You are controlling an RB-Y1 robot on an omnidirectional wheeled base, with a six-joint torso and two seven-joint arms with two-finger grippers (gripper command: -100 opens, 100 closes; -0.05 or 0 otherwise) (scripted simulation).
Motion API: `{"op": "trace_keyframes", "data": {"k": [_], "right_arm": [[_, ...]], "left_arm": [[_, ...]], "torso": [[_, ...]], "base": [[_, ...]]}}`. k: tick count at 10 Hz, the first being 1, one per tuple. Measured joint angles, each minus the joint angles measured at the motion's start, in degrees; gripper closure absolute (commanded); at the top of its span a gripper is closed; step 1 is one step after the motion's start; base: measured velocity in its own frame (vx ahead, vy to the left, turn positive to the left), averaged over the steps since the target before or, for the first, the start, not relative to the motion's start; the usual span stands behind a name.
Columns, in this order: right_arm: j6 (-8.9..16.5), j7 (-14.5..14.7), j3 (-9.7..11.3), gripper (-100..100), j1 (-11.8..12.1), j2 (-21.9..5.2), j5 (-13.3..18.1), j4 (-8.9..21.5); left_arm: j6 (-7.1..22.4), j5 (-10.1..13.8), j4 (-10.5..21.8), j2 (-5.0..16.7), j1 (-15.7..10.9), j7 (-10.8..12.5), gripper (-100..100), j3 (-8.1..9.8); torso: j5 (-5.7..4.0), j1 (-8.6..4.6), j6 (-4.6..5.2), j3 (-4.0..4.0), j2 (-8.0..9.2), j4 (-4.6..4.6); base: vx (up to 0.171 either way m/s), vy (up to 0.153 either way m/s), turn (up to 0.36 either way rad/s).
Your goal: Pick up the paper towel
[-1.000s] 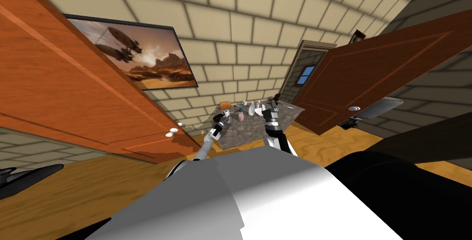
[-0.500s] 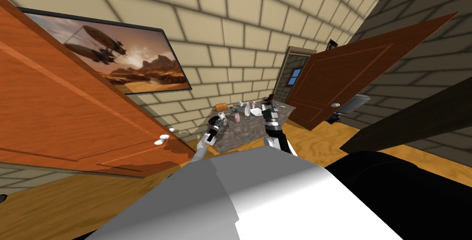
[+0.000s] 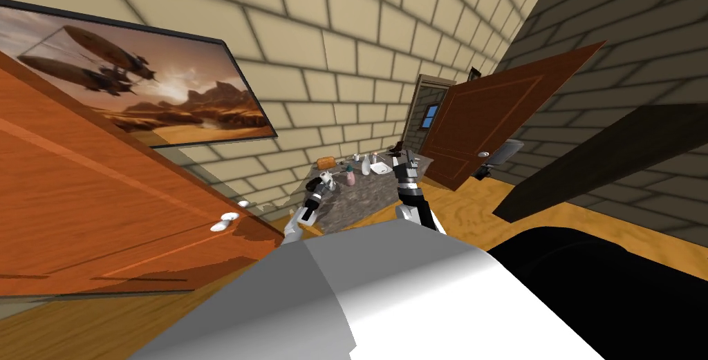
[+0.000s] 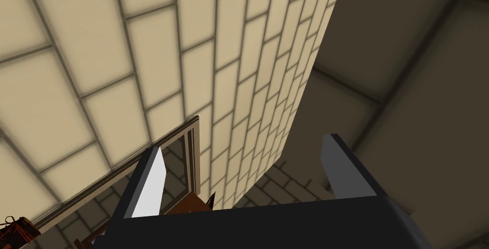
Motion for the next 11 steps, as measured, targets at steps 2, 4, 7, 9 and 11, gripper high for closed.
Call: {"op": "trace_keyframes", "data": {"k": [2, 4, 7, 9, 11], "right_arm": [[0.0, 0.0, 0.0, 0, 0.0, 0.0, 0.0, 0.0], [0.0, 0.0, 0.0, 0, 0.0, 0.0, 0.0, 0.0], [0.0, 0.0, 0.0, 0, 0.0, 0.0, 0.0, 0.0], [0.0, 0.0, 0.0, 0, 0.0, 0.0, 0.0, 0.0], [0.0, 0.0, 0.0, 0, 0.0, 0.0, 0.0, 0.0]], "left_arm": [[0.5, 0.8, -4.0, 2.1, 3.6, 0.9, 100, 0.58], [-0.1, 1.5, -6.1, 2.5, 6.6, 0.7, 100, 1.58], [0.9, 2.4, -11.2, 4.5, 11.3, 1.2, 100, 2.27], [0.5, 3.2, -14.6, 5.6, 15.4, 1.1, 100, 3.16], [0.2, 3.9, -18.0, 7.1, 19.1, 1.6, 100, 3.84]], "torso": [[0.04, 0.09, -0.02, -0.05, 0.00, -0.11], [0.07, 0.13, -0.10, -0.07, 0.04, -0.17], [0.09, 0.07, -0.07, -0.10, 0.04, -0.24], [0.11, 0.12, 0.00, -0.10, 0.02, -0.23], [0.11, 0.17, -0.13, -0.08, 0.09, -0.26]], "base": [[0.045, -0.044, -0.208], [0.015, -0.014, 0.010], [0.034, -0.038, -0.153], [0.052, -0.037, -0.228], [0.037, -0.032, -0.108]]}}
